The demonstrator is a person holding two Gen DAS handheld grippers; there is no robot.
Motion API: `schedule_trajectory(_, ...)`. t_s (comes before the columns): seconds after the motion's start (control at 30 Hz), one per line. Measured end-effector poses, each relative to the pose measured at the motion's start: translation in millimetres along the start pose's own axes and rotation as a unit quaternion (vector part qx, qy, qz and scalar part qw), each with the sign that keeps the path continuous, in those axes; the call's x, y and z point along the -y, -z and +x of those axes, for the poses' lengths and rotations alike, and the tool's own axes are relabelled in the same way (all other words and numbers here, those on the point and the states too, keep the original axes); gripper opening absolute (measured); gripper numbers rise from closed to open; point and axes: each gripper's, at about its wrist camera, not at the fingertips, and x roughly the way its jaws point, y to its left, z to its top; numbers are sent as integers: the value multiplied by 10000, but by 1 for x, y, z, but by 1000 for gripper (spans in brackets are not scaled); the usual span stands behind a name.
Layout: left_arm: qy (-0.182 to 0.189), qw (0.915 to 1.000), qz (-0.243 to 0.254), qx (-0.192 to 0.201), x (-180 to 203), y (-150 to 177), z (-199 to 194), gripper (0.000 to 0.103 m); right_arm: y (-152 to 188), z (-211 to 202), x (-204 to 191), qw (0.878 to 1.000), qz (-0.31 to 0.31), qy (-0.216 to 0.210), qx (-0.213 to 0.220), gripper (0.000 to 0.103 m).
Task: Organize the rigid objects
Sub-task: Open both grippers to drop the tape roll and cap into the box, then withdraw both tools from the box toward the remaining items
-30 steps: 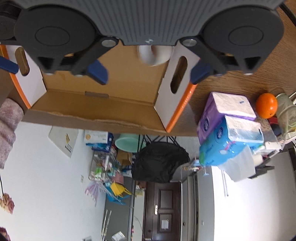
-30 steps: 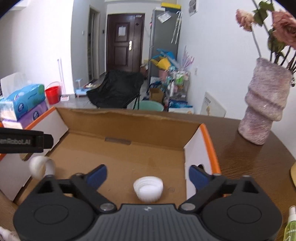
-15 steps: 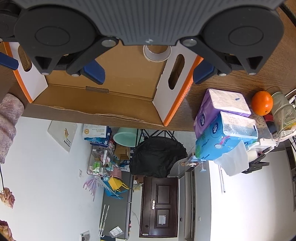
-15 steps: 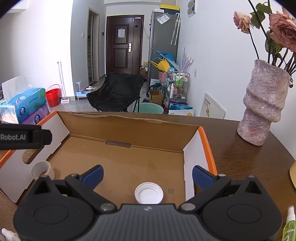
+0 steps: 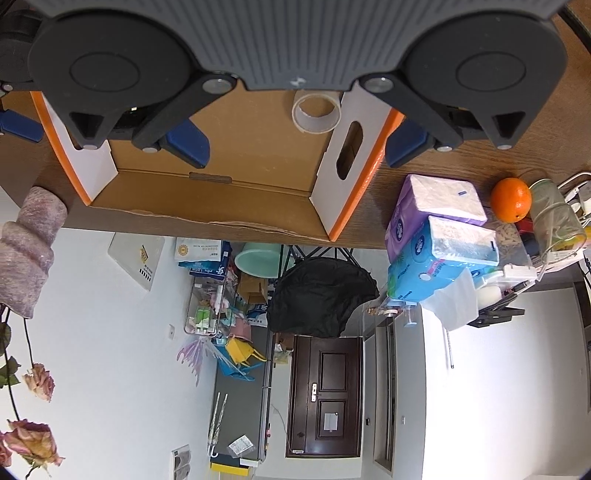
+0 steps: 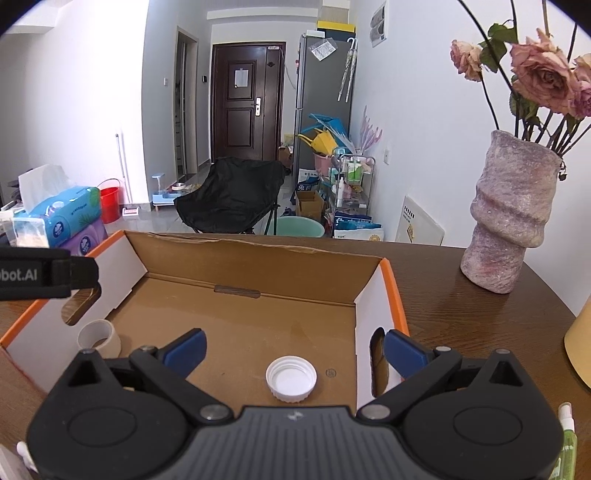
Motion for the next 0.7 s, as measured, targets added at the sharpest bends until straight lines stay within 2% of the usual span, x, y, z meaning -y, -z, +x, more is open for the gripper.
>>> schedule_trajectory(0.7, -73, 9998, -112, 117, -27, 32, -70, 103, 29, -62, 1, 9999, 5, -4, 132, 103)
